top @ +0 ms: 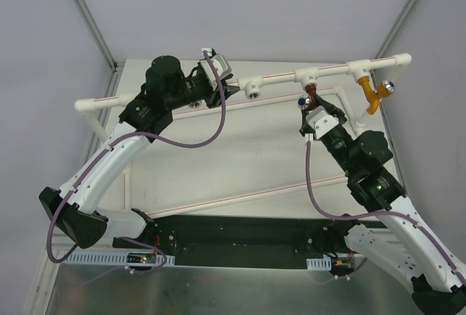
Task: Install the water faucets
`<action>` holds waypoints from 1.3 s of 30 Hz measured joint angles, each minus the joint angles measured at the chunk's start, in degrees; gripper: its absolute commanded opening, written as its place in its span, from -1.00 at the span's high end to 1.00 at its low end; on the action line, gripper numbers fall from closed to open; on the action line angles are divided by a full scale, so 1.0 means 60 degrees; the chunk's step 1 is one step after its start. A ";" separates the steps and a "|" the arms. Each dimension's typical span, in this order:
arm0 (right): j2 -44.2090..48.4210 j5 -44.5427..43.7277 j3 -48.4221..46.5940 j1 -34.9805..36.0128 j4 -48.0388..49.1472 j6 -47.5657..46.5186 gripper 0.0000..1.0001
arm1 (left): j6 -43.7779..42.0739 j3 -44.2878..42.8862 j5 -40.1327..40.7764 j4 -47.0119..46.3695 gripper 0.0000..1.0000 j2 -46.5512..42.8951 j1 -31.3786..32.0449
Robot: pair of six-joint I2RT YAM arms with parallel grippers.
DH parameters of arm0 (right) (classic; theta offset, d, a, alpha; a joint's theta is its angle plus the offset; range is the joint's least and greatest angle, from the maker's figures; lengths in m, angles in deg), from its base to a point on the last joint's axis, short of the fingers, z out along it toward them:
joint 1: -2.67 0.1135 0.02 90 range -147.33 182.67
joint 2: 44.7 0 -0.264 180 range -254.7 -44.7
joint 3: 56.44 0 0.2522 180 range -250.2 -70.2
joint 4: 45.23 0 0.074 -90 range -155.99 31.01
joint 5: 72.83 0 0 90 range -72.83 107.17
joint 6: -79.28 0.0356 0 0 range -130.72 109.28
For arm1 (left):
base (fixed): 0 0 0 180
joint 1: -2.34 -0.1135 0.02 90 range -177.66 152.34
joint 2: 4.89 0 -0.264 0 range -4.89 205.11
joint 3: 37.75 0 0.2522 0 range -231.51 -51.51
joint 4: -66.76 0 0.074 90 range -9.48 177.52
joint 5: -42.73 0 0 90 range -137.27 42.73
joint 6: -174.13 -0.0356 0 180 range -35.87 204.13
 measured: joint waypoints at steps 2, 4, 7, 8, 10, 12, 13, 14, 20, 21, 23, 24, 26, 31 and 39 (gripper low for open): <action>0.0000 -0.0087 -0.0007 0.0015 0.0117 0.0076 0.27 | 0.0000 0.0000 0.0000 0.0004 0.92 0.0000 0.0000; -0.0015 -0.0211 -0.0007 0.0040 0.0222 0.0182 0.64 | -0.0004 0.0000 0.0000 0.0000 0.92 0.0000 0.0000; -0.0051 -0.0401 -0.0007 0.0066 0.0328 0.0627 0.88 | -0.0004 0.0000 0.0004 0.0000 0.92 0.0000 0.0000; -0.0055 -0.0481 -0.0004 0.0076 0.0372 0.0816 0.88 | -0.0004 0.0000 0.0000 -0.0004 0.92 0.0000 0.0000; -0.0058 -0.0707 0.0015 0.0106 0.0521 0.1483 0.88 | -0.0007 0.0000 0.0007 -0.0004 0.92 0.0000 -0.0004; -0.0036 -0.0903 0.0146 0.0120 0.0783 0.2157 0.89 | -0.0007 0.0000 0.0011 -0.0004 0.92 0.0000 -0.0004; 0.0000 -0.1031 0.0284 0.0120 0.1053 0.2656 0.89 | -0.0007 0.0000 0.0011 -0.0004 0.92 0.0000 -0.0004; 0.0036 -0.1129 0.0412 0.0120 0.1286 0.3147 0.92 | -0.0007 0.0000 0.0011 0.0000 0.92 0.0000 -0.0004; 0.0419 -0.1902 0.1708 0.0069 0.3515 0.6728 1.00 | -0.0007 -0.0004 0.0007 0.0076 0.92 -0.0011 -0.0004; 0.0455 -0.2058 0.1934 0.0055 0.3912 0.7369 1.00 | -0.0007 -0.0004 0.0007 0.0084 0.92 -0.0015 0.0000; 0.0484 -0.2543 0.2302 0.0044 0.4623 0.8914 1.00 | -0.0007 -0.0004 0.0007 0.0095 0.92 -0.0018 0.0000; 0.0484 -0.2736 0.2379 0.0044 0.4772 0.9511 1.00 | -0.0007 -0.0004 0.0007 0.0095 0.92 -0.0018 0.0000; 0.0481 -0.3286 0.2426 0.0047 0.4823 1.1136 1.00 | -0.0004 -0.0004 0.0007 0.0084 0.92 -0.0018 0.0000; 0.0484 -0.4339 0.2404 0.0058 0.4280 1.5089 1.00 | -0.0011 -0.0004 0.0018 0.0058 0.92 -0.0018 0.0000; 0.0284 -0.5282 0.1996 0.0076 0.2674 2.1088 1.00 | -0.0036 -0.0004 0.0109 -0.0025 0.92 0.0018 -0.0007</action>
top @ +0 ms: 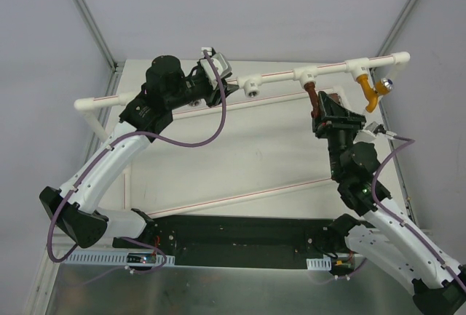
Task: Install the water faucets
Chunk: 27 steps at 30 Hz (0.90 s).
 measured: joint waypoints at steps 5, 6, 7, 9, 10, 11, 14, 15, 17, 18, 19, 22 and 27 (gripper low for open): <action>-0.0317 -0.0062 -0.0018 0.0000 -0.0284 0.3009 0.87 | -0.0036 0.0000 0.0193 -0.0044 0.92 0.0011 0.0000; -0.0364 -0.0055 -0.0018 0.0000 -0.0284 0.3344 0.72 | -0.0040 0.0000 0.0233 -0.0058 0.92 0.0018 0.0000; -0.0412 -0.0029 -0.0004 -0.0004 -0.0277 0.3712 0.49 | -0.0040 0.0000 0.0259 -0.0066 0.92 0.0025 0.0000; -0.0426 0.0036 0.0047 -0.0004 -0.0270 0.4204 0.11 | -0.0040 0.0000 0.0317 -0.0069 0.92 0.0025 0.0000; -0.0415 0.0073 0.0058 -0.0004 -0.0284 0.4379 0.00 | -0.0040 0.0000 0.0324 -0.0073 0.92 0.0025 0.0000; -0.0401 0.0102 0.0076 -0.0004 -0.0295 0.4499 -0.10 | -0.0040 0.0000 0.0324 -0.0073 0.92 0.0025 0.0000; -0.0291 0.0565 0.0171 0.0033 -0.0470 0.4747 -0.27 | -0.0029 0.0000 0.0302 -0.0058 0.91 0.0022 0.0026; -0.0244 0.0674 0.0273 0.0062 -0.0532 0.4809 -0.32 | -0.0025 0.0000 0.0302 -0.0047 0.91 0.0018 0.0026; -0.0076 0.0812 0.0455 0.0073 -0.0543 0.4900 -0.37 | -0.0022 0.0004 0.0237 -0.0022 0.91 0.0018 0.0018; 0.0066 0.0838 0.0546 0.0073 -0.0568 0.4932 -0.38 | -0.0022 0.0004 0.0233 -0.0022 0.91 0.0018 0.0022; 0.0262 0.0838 0.0659 0.0073 -0.0652 0.4972 -0.39 | -0.0022 0.0004 0.0233 -0.0022 0.91 0.0015 0.0022; 0.0852 0.0820 0.0994 0.0073 -0.0969 0.5031 -0.40 | -0.0022 0.0000 0.0222 -0.0025 0.91 0.0018 0.0018; 0.1898 0.0623 0.1395 0.0073 -0.1847 0.4987 -0.40 | -0.0025 0.0000 0.0226 -0.0044 0.91 0.0018 0.0018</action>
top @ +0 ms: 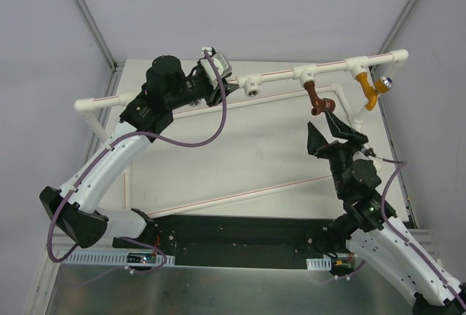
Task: Install the water faucets
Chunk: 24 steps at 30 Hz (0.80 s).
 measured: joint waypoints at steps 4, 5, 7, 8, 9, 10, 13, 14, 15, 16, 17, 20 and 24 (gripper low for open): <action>0.0783 -0.0164 0.0124 0.0000 -0.0936 -0.0368 -0.37 | 0.0004 0.0000 0.0000 0.0000 0.91 0.0000 0.0000; 0.1020 -0.0200 0.0127 0.0000 -0.1169 -0.0550 -0.36 | 0.0000 0.0000 0.0000 -0.0004 0.91 0.0000 0.0000; 0.1410 -0.0313 0.0124 0.0000 -0.1606 -0.1027 -0.36 | 0.0000 0.0000 0.0000 -0.0004 0.90 0.0000 0.0000; 0.1610 -0.0393 0.0124 0.0000 -0.1847 -0.1402 -0.35 | 0.0000 0.0000 0.0000 -0.0004 0.90 0.0004 0.0000; 0.1756 -0.0444 0.0102 0.0000 -0.2102 -0.1851 -0.33 | 0.0000 0.0000 0.0000 0.0000 0.90 0.0004 0.0000; 0.1832 -0.0503 0.0036 0.0000 -0.2364 -0.2386 -0.33 | 0.0000 0.0000 0.0000 -0.0004 0.90 0.0004 0.0000; 0.1763 -0.0448 -0.0433 0.0000 -0.3053 -0.4309 -0.21 | 0.0000 0.0000 0.0000 -0.0004 0.90 0.0004 0.0000; 0.1650 -0.0321 -0.0732 -0.0004 -0.3260 -0.5209 -0.09 | 0.0000 0.0000 0.0000 -0.0004 0.90 0.0004 0.0004; 0.1439 -0.0087 -0.1188 -0.0004 -0.3442 -0.6346 -0.06 | 0.0000 0.0000 0.0000 -0.0004 0.90 0.0004 0.0004; 0.1249 0.0157 -0.1534 0.0000 -0.3497 -0.7300 -0.07 | 0.0000 0.0000 0.0000 -0.0004 0.90 0.0004 0.0004; 0.1075 0.0433 -0.1858 0.0000 -0.3541 -0.8142 -0.08 | 0.0000 0.0000 0.0004 0.0000 0.90 0.0004 0.0004; 0.0725 0.1625 -0.2597 0.0000 -0.3355 -1.1377 -0.15 | 0.0000 0.0000 0.0007 -0.0004 0.90 0.0004 0.0011; 0.1126 0.2954 -0.2091 0.0007 -0.2441 -1.4987 -0.50 | 0.0000 0.0004 0.0087 0.0000 0.90 0.0000 0.0066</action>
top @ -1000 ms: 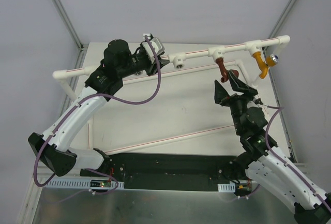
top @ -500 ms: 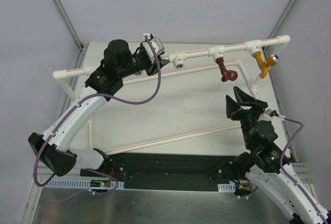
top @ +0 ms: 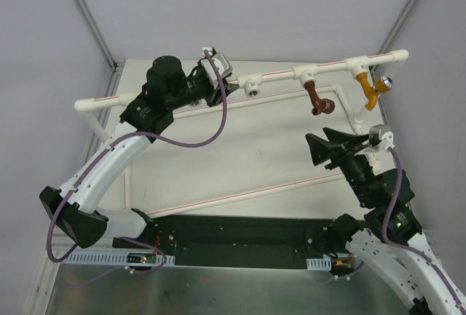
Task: Install the water faucets
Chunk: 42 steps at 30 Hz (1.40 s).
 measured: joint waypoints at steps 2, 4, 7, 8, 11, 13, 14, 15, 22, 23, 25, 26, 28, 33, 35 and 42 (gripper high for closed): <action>0.0328 0.0696 0.0484 0.0000 0.0484 -0.1803 -0.66 | 0.0000 0.0000 0.0018 0.0000 0.90 -0.0004 0.0004; 0.0444 0.1133 0.0670 0.0000 0.0663 -0.3384 -0.72 | 0.0000 0.0000 0.0022 0.0000 0.90 -0.0004 0.0004; 0.0375 0.1457 0.0670 0.0000 0.1027 -0.5493 -0.73 | 0.0000 0.0000 0.0022 0.0000 0.90 -0.0004 0.0004; 0.0342 0.1504 0.0670 0.0000 0.1144 -0.6073 -0.73 | 0.0000 0.0000 0.0022 0.0000 0.90 0.0000 0.0004; 0.0146 0.1617 0.0670 0.0000 0.1610 -0.7683 -0.73 | 0.0000 0.0000 0.0033 0.0000 0.90 0.0000 0.0004; -0.0051 0.1661 0.0645 0.0000 0.1865 -0.8502 -0.73 | 0.0000 0.0000 0.0044 0.0000 0.90 0.0000 0.0004; -0.0197 0.1676 0.0594 0.0000 0.1938 -0.8925 -0.72 | 0.0000 0.0000 0.0040 0.0000 0.90 0.0000 0.0004; -0.0368 0.1676 0.0535 0.0000 0.2011 -0.9315 -0.69 | 0.0000 0.0000 0.0044 0.0000 0.90 0.0000 0.0004; -0.1679 0.1297 0.0186 0.0000 0.2725 -1.1074 -0.37 | 0.0000 0.0000 0.0047 0.0000 0.90 0.0000 0.0004; -0.1843 0.1166 0.0153 0.0000 0.2783 -1.1216 -0.26 | 0.0000 0.0000 0.0047 0.0000 0.90 0.0004 0.0004; -0.2259 0.0827 0.0058 0.0000 0.2951 -1.1457 0.02 | 0.0000 0.0000 0.0047 0.0000 0.90 0.0007 0.0004; -0.2444 0.0667 0.0033 0.0000 0.3031 -1.1526 0.14 | 0.0000 0.0000 0.0047 -0.0004 0.90 0.0007 0.0004; -0.2710 0.0368 0.0025 0.0000 0.3155 -1.1573 0.48 | -0.0004 0.0000 0.0047 0.0000 0.90 0.0007 0.0004; -0.2911 -0.0244 0.0015 0.0044 0.3421 -1.1034 0.79 | -0.0007 0.0000 0.0091 -0.0025 0.90 0.0025 0.0011; -0.2914 -0.0372 0.0018 0.0084 0.3461 -1.0477 0.95 | -0.0007 0.0000 0.0091 -0.0025 0.90 0.0025 0.0022; -0.2743 -0.0845 0.0361 0.0084 0.4014 -0.6954 1.00 | -0.0004 0.0000 0.0084 0.0004 0.90 0.0025 0.0051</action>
